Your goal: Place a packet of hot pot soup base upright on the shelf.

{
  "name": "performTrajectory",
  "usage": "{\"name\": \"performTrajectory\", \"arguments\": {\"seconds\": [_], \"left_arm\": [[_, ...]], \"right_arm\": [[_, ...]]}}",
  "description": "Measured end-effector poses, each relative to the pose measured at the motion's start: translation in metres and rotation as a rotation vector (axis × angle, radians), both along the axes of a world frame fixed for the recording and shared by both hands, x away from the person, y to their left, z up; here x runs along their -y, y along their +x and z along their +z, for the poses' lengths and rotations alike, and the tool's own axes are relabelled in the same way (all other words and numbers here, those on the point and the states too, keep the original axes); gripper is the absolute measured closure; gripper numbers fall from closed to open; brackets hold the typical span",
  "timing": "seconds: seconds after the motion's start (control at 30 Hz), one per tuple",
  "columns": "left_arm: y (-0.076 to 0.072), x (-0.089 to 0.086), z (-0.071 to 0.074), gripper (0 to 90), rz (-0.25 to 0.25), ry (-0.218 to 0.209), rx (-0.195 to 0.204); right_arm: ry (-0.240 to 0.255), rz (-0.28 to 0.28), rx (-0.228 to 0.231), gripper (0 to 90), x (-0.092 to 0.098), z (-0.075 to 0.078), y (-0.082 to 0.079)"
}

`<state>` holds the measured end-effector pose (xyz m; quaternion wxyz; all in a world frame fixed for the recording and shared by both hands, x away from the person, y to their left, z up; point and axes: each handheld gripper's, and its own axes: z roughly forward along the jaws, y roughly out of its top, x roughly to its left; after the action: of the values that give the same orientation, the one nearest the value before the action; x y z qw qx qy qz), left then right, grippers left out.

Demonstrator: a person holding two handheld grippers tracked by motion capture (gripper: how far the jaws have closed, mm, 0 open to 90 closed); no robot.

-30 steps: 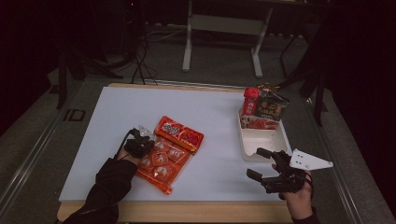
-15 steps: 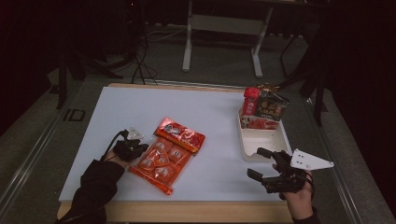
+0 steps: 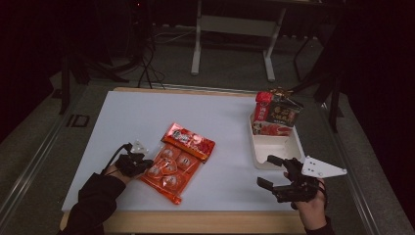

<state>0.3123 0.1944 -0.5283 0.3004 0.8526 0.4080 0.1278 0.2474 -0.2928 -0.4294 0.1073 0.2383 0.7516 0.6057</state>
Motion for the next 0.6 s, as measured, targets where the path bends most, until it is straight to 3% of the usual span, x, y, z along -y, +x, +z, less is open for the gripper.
{"name": "performTrajectory", "arguments": {"seconds": [0.13,0.27,0.6], "left_arm": [[-0.004,0.007,0.0,90.0,-0.01,0.0,0.0],[-0.009,0.018,-0.001,90.0,-0.016,-0.03,-0.006],[-0.019,0.056,-0.002,90.0,-0.088,-0.083,-0.045]], "right_arm": [[0.001,0.0,-0.004,14.8,0.0,0.0,0.0],[0.001,0.003,0.0,14.9,0.0,0.0,0.0],[0.003,0.002,-0.001,14.9,0.0,0.0,0.0]]}}
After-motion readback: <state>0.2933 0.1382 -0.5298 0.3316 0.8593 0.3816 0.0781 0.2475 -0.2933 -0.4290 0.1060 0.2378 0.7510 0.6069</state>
